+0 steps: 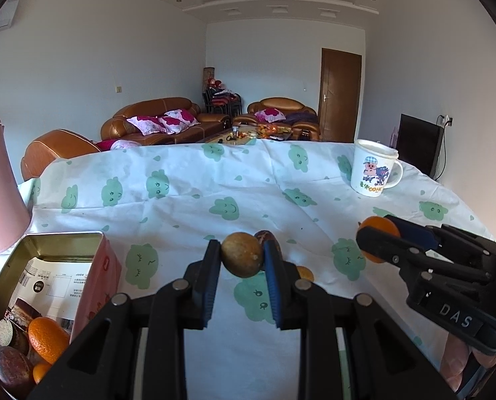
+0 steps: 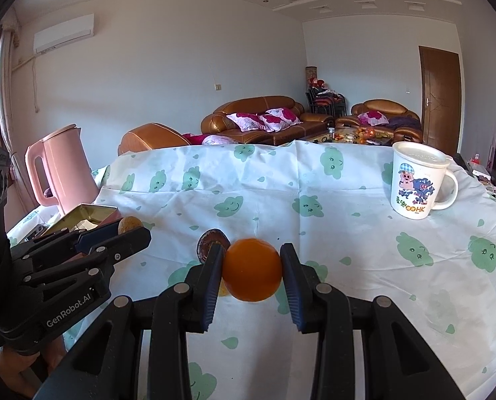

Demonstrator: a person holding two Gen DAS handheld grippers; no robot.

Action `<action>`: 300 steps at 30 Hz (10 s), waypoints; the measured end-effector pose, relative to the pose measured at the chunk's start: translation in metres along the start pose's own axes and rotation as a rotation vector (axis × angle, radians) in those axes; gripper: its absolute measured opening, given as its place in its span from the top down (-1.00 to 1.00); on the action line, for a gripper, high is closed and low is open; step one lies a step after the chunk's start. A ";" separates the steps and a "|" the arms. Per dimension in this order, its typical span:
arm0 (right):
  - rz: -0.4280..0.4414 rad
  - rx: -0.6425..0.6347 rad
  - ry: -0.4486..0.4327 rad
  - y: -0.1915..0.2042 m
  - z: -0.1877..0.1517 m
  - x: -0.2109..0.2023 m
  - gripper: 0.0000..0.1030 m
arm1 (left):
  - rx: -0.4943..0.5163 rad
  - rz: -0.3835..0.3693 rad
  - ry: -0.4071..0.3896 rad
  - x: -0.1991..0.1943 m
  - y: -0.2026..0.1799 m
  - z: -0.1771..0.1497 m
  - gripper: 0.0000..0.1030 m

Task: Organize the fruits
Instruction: 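Lift the held orange and tan fruit and carry them toward the tin box, then lower the orange and tan fruit into the tin box and open both tools, then grasp the small yellow fruit with the right tool while the left tool grasps the dark brown oval cake, then lift the yellow fruit and brown cake and carry them toward the tin box, then lower the yellow fruit and brown cake into the tin box and open both tools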

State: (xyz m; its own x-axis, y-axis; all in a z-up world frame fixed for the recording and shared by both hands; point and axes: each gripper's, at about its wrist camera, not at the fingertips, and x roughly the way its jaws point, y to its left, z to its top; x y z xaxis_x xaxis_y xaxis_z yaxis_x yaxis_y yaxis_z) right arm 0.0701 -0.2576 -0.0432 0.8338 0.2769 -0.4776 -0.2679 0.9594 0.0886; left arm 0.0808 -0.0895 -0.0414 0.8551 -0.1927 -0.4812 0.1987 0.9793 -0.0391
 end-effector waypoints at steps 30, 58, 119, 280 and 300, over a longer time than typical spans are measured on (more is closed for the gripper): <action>-0.024 -0.093 -0.030 0.022 -0.003 -0.010 0.28 | -0.004 0.010 -0.037 -0.014 0.003 -0.002 0.47; 0.208 -0.151 -0.001 0.126 0.032 0.018 0.28 | -0.088 0.150 -0.044 -0.068 0.100 -0.002 0.47; -0.002 -0.089 0.342 0.037 -0.003 0.083 0.03 | -0.039 0.201 0.098 -0.027 0.078 0.008 -0.87; 0.338 -0.253 0.015 0.221 0.012 0.029 0.40 | -0.205 0.343 0.030 -0.090 0.186 -0.033 0.36; 0.385 -0.299 0.148 0.243 -0.010 0.059 -0.06 | -0.251 0.336 0.103 -0.086 0.209 -0.053 -0.31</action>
State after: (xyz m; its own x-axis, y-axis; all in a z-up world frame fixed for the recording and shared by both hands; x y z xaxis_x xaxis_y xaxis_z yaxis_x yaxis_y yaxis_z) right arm 0.0494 -0.0089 -0.0585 0.5755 0.5762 -0.5803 -0.6872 0.7255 0.0389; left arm 0.0230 0.1350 -0.0548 0.7979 0.1340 -0.5878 -0.2158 0.9738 -0.0709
